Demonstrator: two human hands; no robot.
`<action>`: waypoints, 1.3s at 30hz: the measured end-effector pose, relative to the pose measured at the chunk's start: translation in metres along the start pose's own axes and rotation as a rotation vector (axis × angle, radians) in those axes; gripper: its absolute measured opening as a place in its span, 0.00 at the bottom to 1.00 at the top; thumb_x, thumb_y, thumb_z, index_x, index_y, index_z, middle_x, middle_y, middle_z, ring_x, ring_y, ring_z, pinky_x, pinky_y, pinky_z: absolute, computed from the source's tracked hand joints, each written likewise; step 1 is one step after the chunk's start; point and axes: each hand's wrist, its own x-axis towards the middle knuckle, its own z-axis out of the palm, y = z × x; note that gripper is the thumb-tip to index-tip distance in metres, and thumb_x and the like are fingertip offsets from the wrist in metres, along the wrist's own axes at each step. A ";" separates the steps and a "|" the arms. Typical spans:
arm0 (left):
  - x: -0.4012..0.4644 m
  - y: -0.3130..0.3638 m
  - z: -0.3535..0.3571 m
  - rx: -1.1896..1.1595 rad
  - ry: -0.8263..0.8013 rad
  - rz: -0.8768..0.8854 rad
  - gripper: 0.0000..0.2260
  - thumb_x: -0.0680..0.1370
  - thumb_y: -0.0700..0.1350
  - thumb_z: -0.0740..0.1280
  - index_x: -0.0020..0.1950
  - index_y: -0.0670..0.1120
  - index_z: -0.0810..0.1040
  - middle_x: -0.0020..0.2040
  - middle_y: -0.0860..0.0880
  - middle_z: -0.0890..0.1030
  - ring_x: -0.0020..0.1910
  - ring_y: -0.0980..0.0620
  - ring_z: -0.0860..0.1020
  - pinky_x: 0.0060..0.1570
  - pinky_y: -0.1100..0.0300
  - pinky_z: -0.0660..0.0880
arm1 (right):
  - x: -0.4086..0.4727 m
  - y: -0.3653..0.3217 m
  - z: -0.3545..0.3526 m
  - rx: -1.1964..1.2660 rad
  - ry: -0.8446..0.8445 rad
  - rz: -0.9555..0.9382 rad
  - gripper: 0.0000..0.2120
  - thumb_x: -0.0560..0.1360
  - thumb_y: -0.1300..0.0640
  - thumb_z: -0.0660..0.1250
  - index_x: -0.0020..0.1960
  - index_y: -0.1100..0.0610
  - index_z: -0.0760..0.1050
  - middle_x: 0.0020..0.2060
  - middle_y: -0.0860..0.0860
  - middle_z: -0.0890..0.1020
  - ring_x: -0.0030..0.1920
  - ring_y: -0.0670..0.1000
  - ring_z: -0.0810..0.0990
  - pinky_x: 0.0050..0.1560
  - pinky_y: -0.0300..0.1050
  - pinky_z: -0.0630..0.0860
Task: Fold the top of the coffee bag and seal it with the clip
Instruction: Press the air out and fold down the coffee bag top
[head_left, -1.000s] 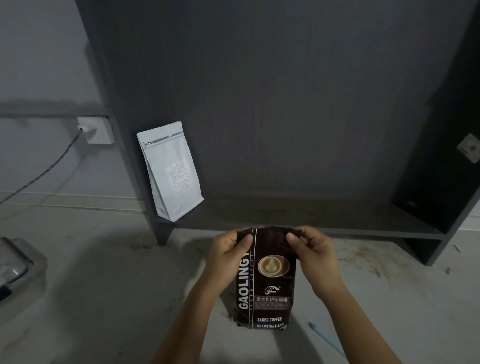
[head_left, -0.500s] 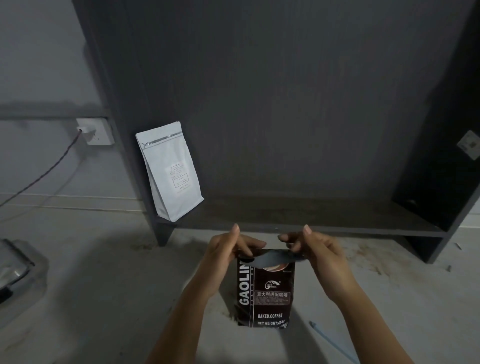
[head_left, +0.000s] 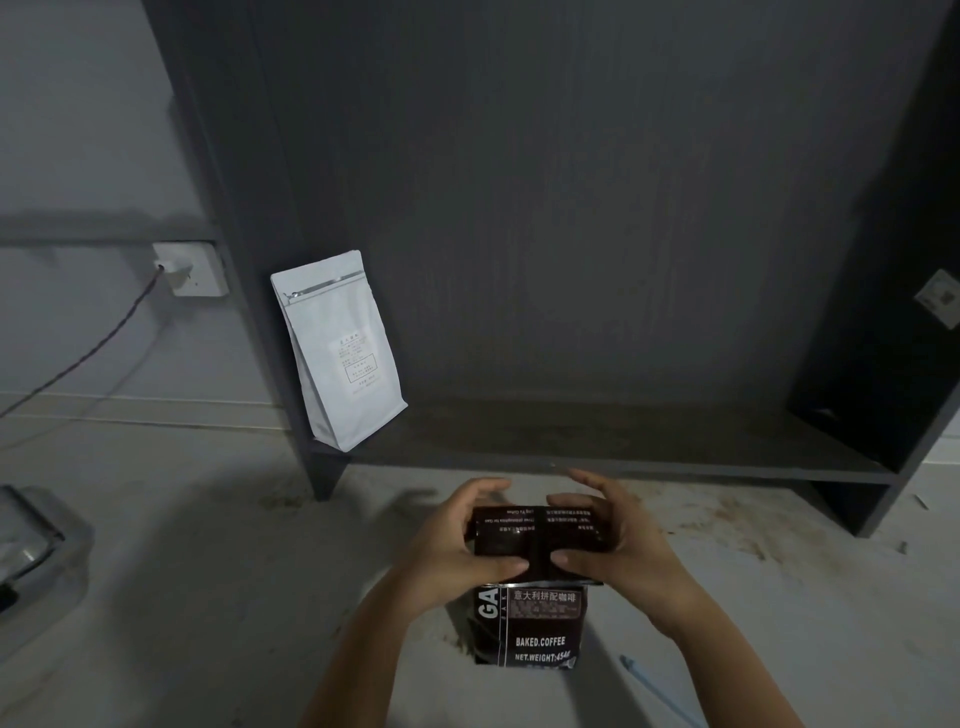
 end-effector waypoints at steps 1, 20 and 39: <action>0.001 -0.001 0.001 0.006 0.023 -0.006 0.31 0.56 0.46 0.78 0.56 0.61 0.73 0.52 0.48 0.81 0.52 0.52 0.81 0.55 0.55 0.77 | 0.000 0.002 0.000 0.003 0.002 0.002 0.36 0.61 0.71 0.75 0.62 0.48 0.68 0.54 0.55 0.80 0.51 0.52 0.82 0.42 0.46 0.81; 0.002 -0.006 0.032 0.094 0.459 0.074 0.15 0.71 0.33 0.67 0.33 0.54 0.79 0.31 0.57 0.83 0.34 0.57 0.81 0.37 0.68 0.76 | 0.004 0.006 0.019 -0.491 0.168 -0.177 0.20 0.65 0.68 0.71 0.51 0.49 0.77 0.44 0.43 0.82 0.46 0.39 0.79 0.45 0.26 0.72; -0.003 -0.009 0.025 0.293 0.521 0.194 0.20 0.68 0.34 0.69 0.27 0.59 0.74 0.30 0.63 0.79 0.32 0.61 0.77 0.33 0.73 0.68 | 0.015 -0.007 0.041 -0.830 0.253 -0.368 0.08 0.63 0.61 0.74 0.31 0.52 0.78 0.28 0.42 0.77 0.36 0.47 0.76 0.43 0.50 0.73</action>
